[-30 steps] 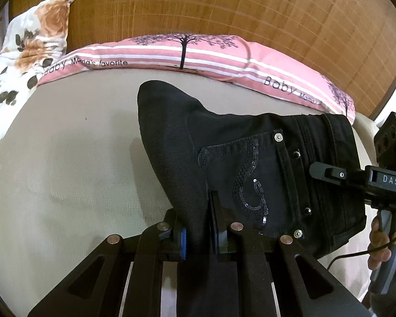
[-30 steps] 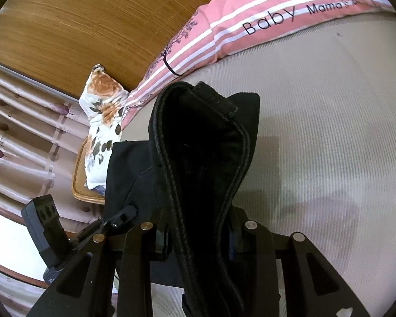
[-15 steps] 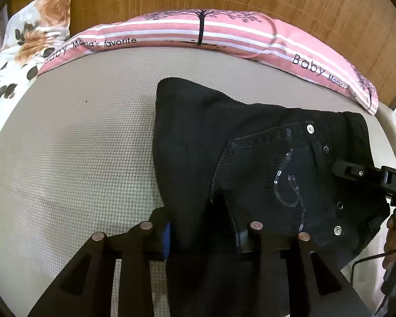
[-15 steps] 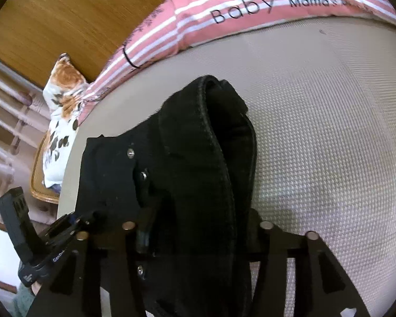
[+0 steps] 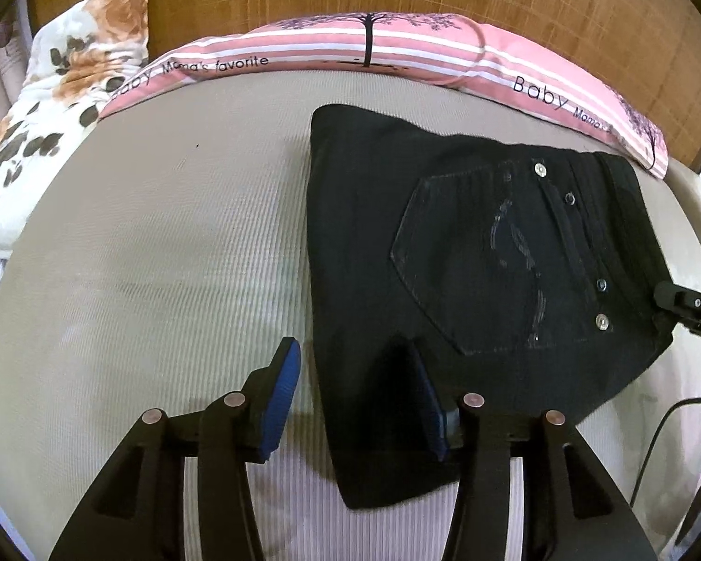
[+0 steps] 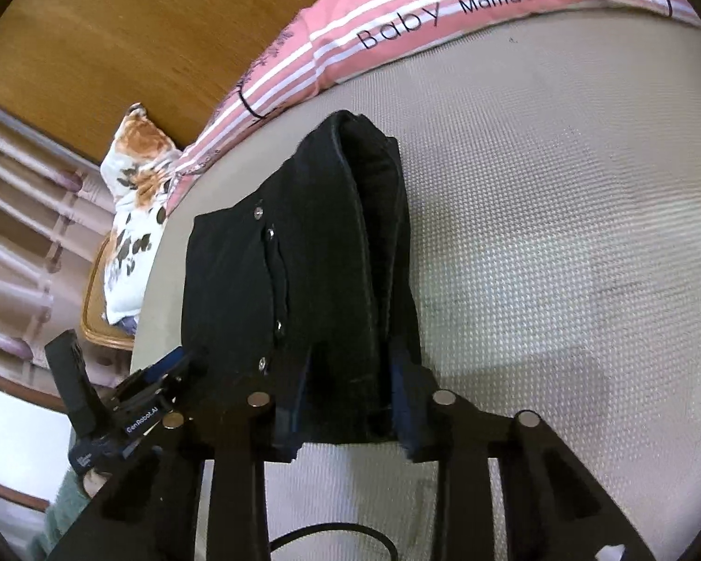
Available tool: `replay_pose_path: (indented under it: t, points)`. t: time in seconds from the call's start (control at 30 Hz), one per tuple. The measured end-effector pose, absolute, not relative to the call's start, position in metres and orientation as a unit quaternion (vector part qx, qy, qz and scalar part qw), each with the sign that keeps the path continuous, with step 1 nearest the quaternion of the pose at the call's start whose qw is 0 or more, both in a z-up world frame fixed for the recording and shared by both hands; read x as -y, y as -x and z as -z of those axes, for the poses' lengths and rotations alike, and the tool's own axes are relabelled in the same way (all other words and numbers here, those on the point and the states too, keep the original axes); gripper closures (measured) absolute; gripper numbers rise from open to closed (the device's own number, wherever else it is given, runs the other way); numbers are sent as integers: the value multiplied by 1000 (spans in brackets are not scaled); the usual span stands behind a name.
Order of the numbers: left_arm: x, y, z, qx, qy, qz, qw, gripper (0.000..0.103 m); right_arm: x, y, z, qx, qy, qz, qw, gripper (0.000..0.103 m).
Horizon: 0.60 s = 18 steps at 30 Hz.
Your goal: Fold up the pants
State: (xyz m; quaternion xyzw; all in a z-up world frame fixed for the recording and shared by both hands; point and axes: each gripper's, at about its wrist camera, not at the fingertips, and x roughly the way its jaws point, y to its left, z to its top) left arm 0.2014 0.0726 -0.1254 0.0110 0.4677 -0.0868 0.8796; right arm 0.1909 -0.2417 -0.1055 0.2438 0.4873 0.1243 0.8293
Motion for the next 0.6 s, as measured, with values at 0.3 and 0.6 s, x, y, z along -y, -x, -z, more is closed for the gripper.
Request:
replay_pose_path:
  t: [0.3,0.6]
  points:
    - [-70,-184,132,-463,-34,75,883,52,232,-190,117,-493,-198,-90,843,82]
    - [-61,-181,128,-449,-48,43,891,50,239,-189,120,-488,-218,-75,842,65]
